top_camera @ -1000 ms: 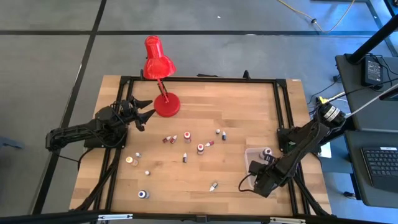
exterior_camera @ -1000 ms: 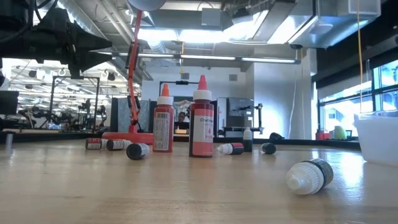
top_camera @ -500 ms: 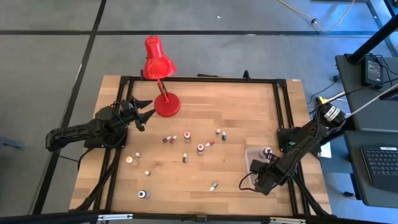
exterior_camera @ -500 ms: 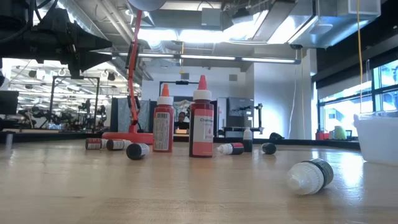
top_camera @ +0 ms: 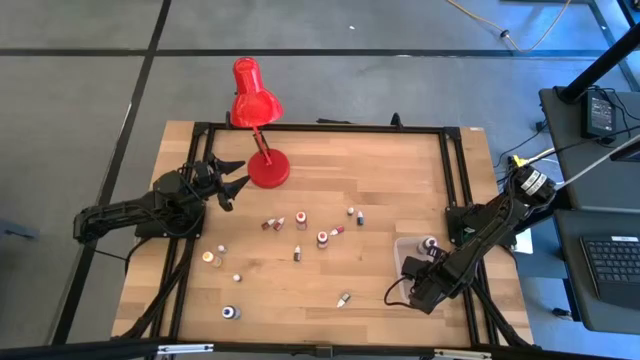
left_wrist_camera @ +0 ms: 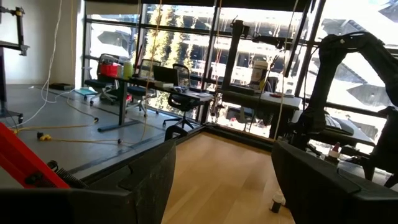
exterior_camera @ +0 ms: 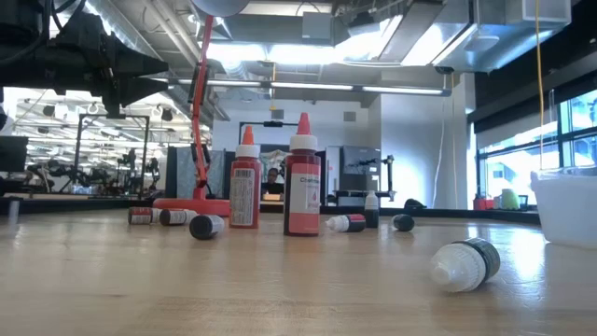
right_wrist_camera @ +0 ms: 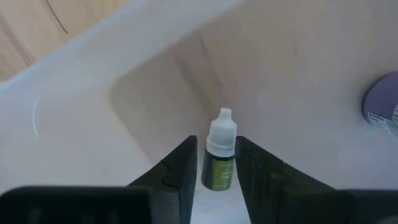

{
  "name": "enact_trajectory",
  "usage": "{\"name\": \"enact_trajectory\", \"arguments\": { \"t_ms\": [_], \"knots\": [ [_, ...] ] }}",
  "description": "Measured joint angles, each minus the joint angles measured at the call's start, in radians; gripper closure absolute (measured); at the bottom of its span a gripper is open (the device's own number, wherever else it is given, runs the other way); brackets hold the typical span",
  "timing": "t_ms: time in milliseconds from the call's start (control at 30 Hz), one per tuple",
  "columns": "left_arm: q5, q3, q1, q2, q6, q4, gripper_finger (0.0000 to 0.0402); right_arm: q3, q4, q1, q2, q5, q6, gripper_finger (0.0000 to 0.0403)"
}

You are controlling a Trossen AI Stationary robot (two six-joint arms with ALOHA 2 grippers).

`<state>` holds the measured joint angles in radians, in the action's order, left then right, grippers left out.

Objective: Pick & Place food coloring
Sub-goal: Put the top small green bottle into the transparent container, then put the small blue bottle into the transparent container

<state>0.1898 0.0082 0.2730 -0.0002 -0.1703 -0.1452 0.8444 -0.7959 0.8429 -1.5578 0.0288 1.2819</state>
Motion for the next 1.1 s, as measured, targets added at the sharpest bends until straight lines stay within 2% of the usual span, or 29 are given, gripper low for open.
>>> {"name": "enact_trajectory", "arguments": {
  "t_ms": [133, 300, 567, 667, 800, 933, 1033, 1100],
  "knots": [
    [0.000, 0.000, 0.000, 0.000, 0.000, 0.000, 0.0142, 0.000, 0.000, 0.000, 0.000, -0.001, 0.000, 0.0291],
    [0.000, 0.000, 0.000, 0.000, 0.000, 0.000, 0.0142, 0.034, -0.038, -0.002, 0.000, -0.068, 0.000, 0.0290],
    [0.000, 0.000, 0.000, 0.000, 0.000, 0.000, 0.0142, 0.181, -0.252, -0.039, 0.000, -0.016, -0.033, 0.0290],
    [0.000, 0.000, 0.000, 0.000, 0.000, 0.000, 0.0142, 0.256, -0.347, -0.070, 0.001, 0.047, -0.160, 0.0290],
    [0.000, 0.000, 0.000, 0.000, 0.000, 0.000, 0.0142, 0.351, -0.394, -0.122, 0.001, 0.188, -0.425, 0.0290],
    [0.000, 0.000, 0.000, 0.000, 0.000, 0.000, 0.0142, 0.400, -0.313, -0.179, 0.002, 0.362, -0.654, 0.0290],
    [0.000, 0.000, 0.000, 0.000, 0.000, 0.000, 0.0142, 0.396, -0.209, -0.229, 0.002, 0.427, -0.865, 0.0290],
    [0.000, 0.000, 0.000, 0.000, 0.000, 0.000, 0.0142, 0.377, -0.123, -0.263, 0.002, 0.429, -1.003, 0.0290]
  ]
}}
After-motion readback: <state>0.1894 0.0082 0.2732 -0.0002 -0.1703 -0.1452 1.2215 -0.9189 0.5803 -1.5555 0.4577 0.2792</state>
